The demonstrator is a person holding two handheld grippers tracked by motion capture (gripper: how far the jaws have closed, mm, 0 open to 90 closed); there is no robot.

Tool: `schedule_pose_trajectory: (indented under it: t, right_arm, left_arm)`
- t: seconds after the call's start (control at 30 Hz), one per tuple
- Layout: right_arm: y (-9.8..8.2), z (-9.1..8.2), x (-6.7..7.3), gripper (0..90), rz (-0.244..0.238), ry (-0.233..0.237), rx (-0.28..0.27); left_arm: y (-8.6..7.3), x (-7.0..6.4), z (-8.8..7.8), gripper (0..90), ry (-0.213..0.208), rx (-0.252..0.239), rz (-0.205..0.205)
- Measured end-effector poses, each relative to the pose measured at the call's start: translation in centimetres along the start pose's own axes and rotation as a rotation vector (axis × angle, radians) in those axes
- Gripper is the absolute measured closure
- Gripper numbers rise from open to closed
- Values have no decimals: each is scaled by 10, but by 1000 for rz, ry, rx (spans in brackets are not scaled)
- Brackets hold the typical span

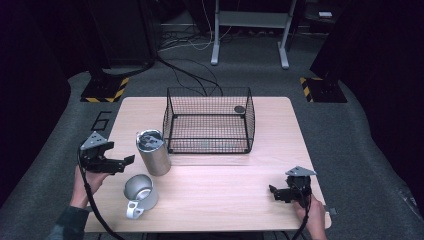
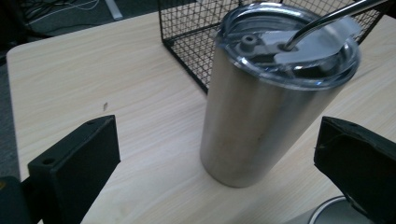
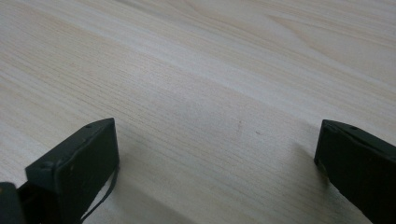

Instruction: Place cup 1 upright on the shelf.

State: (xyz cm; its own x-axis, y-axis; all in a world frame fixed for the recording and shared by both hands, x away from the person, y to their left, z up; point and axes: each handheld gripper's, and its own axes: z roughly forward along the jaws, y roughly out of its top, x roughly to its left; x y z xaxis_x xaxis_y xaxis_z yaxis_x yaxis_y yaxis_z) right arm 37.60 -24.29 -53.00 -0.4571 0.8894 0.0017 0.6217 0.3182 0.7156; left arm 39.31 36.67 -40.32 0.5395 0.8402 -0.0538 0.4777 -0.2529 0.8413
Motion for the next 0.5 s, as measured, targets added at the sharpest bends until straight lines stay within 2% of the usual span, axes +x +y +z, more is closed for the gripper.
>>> schedule_pose_trajectory:
  t: [0.07, 0.3, 0.5]
  right_arm:
    - [0, 0, 0, 0, 0, 0, 0]
    - [0, 0, 0, 0, 0, 0, 0]
    - [0, 0, 0, 0, 0, 0, 0]
  left_arm:
    - [4, -2, 1, 1, -11, 2, 18]
    - [15, -9, 9, 1, -50, -8, 37]
    - [18, -14, 21, 1, -82, 40, 54]
